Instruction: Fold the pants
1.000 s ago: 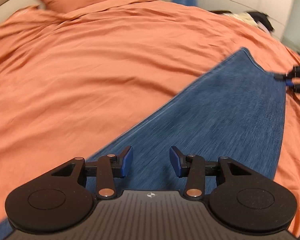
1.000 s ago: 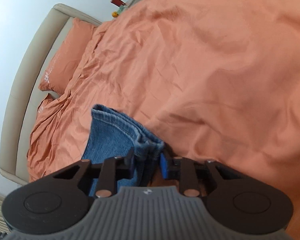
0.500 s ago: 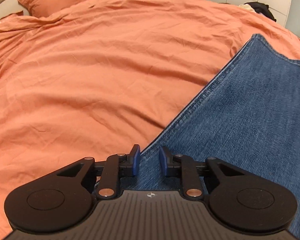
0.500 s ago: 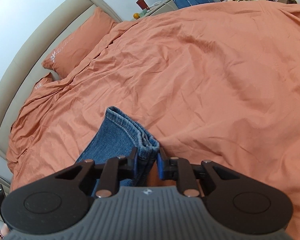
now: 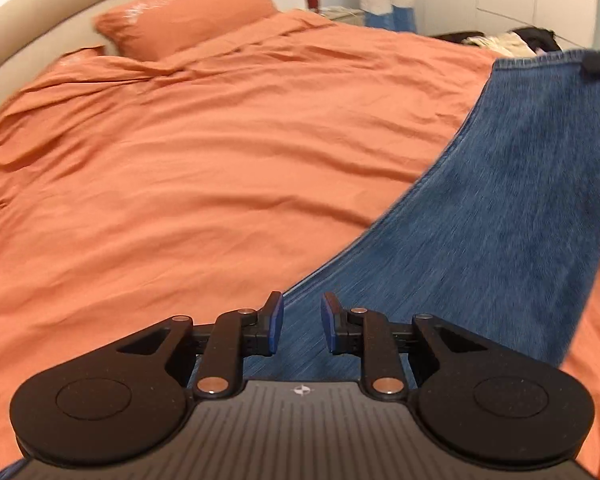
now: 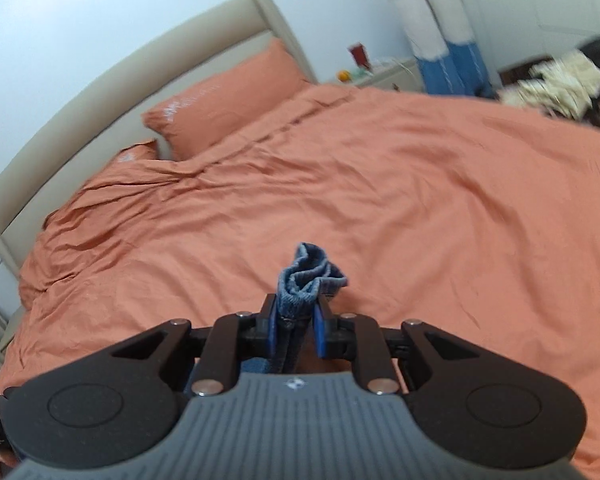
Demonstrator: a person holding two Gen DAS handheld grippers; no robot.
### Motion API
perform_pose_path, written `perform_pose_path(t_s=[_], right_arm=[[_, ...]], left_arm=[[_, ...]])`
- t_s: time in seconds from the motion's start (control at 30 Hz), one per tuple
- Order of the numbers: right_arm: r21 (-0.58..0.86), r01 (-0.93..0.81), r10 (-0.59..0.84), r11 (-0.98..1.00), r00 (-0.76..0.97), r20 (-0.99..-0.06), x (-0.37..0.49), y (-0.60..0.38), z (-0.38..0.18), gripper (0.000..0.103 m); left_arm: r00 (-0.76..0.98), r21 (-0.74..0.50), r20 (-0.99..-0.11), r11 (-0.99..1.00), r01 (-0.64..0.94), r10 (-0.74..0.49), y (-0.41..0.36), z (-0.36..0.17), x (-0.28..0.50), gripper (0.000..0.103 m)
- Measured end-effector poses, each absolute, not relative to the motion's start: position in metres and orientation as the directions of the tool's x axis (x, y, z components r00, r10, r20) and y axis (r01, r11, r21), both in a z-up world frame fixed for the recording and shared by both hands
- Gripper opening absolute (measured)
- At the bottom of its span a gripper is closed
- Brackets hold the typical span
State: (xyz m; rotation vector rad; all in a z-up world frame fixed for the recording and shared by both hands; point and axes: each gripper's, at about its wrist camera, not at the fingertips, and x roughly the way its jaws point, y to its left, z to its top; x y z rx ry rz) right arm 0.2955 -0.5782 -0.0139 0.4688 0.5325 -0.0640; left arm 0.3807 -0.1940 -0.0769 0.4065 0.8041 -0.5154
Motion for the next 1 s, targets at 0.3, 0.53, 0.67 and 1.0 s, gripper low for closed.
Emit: perform_pose_path(t_s=[0.3, 0.53, 0.67, 1.0], right_arm=[[0.339, -0.037, 0.180, 0.940, 0.898, -0.401, 0.290, -0.438, 0.080, 0.014], [0.340, -0.189, 0.324, 0.921, 0.856, -0.402, 0.290, -0.306, 0.080, 0.014], [0.348, -0.246, 0.395, 0.905, 0.788, -0.472, 0.282, -0.236, 0.031, 0.014], [0.252, -0.325, 0.400, 0.911, 0.553, -0.731, 0.247, -0.136, -0.110, 0.014]], left_arm=[[0.728, 0.201, -0.652, 0.876, 0.437, -0.214, -0.074, 0.043, 0.307, 0.027], [0.774, 0.182, -0.623, 0.940, 0.287, -0.116, 0.021, 0.106, 0.255, 0.028], [0.738, 0.115, -0.664, 0.959, 0.258, -0.119, 0.059, 0.099, 0.246, 0.032], [0.586, -0.269, -0.729, 0.935, 0.230, -0.354, 0.086, -0.026, 0.246, 0.039]])
